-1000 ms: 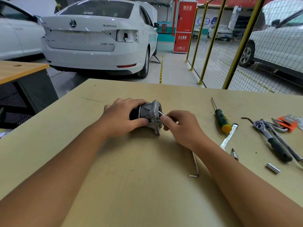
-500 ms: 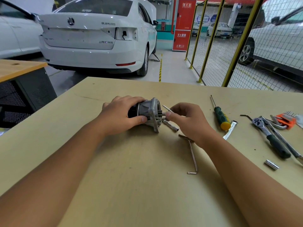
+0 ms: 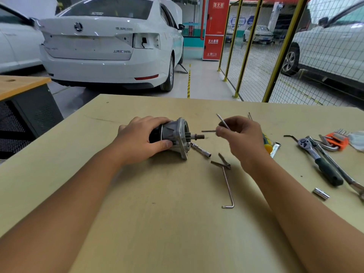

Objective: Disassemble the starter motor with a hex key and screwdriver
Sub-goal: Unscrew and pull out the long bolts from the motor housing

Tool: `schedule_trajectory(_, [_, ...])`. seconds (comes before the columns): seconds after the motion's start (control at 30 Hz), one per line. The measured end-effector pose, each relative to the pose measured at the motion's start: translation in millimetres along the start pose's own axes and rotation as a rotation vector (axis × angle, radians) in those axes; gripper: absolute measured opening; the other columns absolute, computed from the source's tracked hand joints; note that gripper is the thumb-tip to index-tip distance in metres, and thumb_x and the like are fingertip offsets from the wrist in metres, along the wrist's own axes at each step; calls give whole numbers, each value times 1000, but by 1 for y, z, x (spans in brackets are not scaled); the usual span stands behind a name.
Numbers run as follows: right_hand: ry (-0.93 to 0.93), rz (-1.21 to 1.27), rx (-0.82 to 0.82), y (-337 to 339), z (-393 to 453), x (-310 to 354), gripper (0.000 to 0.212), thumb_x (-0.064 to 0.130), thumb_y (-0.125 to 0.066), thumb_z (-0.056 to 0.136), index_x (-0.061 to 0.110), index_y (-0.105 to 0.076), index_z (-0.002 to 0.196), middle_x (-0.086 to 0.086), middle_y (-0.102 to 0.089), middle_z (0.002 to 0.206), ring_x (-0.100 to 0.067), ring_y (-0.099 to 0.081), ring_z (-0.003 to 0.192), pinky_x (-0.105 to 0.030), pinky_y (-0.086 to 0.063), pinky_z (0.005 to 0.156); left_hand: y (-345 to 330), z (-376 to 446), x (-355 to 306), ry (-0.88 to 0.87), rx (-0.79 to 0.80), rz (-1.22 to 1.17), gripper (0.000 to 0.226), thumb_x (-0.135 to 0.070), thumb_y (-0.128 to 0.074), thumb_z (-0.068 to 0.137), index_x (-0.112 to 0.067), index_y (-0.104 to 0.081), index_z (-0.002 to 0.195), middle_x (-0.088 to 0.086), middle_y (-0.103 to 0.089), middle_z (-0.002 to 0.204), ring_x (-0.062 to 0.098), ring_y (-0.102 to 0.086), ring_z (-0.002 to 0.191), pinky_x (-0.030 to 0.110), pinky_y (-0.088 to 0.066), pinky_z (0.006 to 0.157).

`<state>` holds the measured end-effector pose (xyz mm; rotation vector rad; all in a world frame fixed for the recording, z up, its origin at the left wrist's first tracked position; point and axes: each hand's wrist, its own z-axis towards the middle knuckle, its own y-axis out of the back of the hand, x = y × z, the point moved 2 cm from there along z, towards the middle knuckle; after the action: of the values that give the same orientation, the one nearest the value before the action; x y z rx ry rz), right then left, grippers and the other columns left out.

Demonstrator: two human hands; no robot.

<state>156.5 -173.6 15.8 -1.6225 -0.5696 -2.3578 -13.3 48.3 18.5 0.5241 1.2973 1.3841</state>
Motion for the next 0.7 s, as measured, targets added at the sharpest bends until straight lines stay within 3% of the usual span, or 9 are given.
schedule_trajectory(0.07, [8,-95,-69,7,3,-4,16,14,-80,80,27,-73,76,6,-72,76,-14,-69,79,-30,-51,69,0,0,-1,-1,4,-1,70,-78,-52,75,-53,-46,140,-21,-57,129,20,-48,124,47,-38,95])
schedule_trajectory(0.2, [-8,-261,-127,15,8,-7,12,19,-80,77,29,-73,79,13,-69,74,-7,-65,75,-25,-46,65,0,0,-1,-8,12,-3,70,-77,-53,76,-53,-46,141,-22,-56,126,20,-48,124,51,-40,98])
schedule_trajectory(0.3, [-89,-357,-48,17,9,-11,13,16,-79,75,25,-75,84,6,-70,78,-13,-64,76,-23,-43,60,0,0,-1,-8,16,-4,70,-77,-52,76,-53,-45,141,-23,-55,124,20,-48,124,51,-39,99])
schedule_trajectory(0.47, [-126,-530,167,14,6,-14,18,13,-76,76,24,-75,90,6,-69,85,-7,-63,80,-16,-42,55,0,0,0,-12,21,-1,70,-78,-52,76,-53,-45,141,-20,-56,129,21,-48,124,52,-40,99])
schedule_trajectory(0.7, [-117,-662,302,13,6,-11,19,15,-71,77,33,-67,75,5,-69,85,-11,-62,84,-21,-46,59,0,0,0,-15,22,0,69,-78,-52,75,-54,-44,139,-26,-51,119,20,-48,123,49,-39,97])
